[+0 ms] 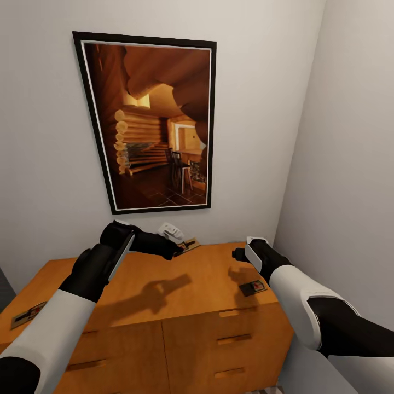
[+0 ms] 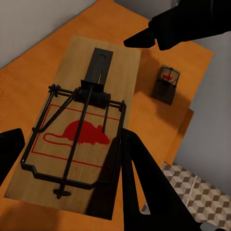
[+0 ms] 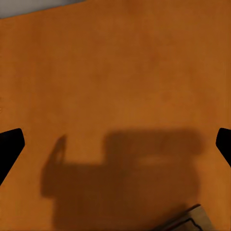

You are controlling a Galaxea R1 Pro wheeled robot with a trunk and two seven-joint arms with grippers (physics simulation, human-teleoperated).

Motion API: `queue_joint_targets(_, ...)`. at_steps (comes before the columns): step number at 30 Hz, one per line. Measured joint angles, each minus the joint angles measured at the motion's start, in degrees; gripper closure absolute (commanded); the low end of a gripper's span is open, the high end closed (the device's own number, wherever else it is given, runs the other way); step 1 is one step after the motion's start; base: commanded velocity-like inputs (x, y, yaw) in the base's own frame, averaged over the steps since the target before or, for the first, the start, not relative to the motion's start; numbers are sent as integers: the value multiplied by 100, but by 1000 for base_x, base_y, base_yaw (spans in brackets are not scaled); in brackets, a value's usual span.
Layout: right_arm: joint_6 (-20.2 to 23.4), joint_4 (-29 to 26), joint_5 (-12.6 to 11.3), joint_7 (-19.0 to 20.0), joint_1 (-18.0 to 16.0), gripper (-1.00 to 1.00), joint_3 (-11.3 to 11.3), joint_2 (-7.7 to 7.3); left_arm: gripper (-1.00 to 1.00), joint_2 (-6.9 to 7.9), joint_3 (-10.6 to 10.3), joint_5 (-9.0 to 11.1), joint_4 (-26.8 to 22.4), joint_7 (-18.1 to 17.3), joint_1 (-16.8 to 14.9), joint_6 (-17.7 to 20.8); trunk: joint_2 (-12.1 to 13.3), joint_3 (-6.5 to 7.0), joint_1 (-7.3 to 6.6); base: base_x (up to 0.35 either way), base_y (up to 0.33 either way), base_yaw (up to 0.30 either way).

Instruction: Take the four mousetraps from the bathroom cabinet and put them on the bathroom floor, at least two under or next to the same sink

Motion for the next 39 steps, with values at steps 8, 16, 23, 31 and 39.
queue_joint_targets(8,0,0,0,0,2,-100,0,-2,100,-2,-2,0,0,13,0,-2,0,0,0,0,1,0)
queue_joint_targets(16,0,0,0,0,1,-100,0,-8,100,-30,-3,1,-2,17,0,-3,0,0,0,0,0,0)
queue_joint_targets(23,0,0,0,0,-1,-100,0,-5,100,-31,-3,-3,-5,18,0,-3,0,0,0,0,0,0)
queue_joint_targets(31,0,-1,0,3,2,-100,0,-5,100,-37,-5,-7,0,19,-1,3,0,0,0,0,164,0)
queue_joint_targets(39,0,0,0,0,1,-100,0,-7,100,-36,-3,-1,0,18,0,-2,0,0,0,0,98,0)
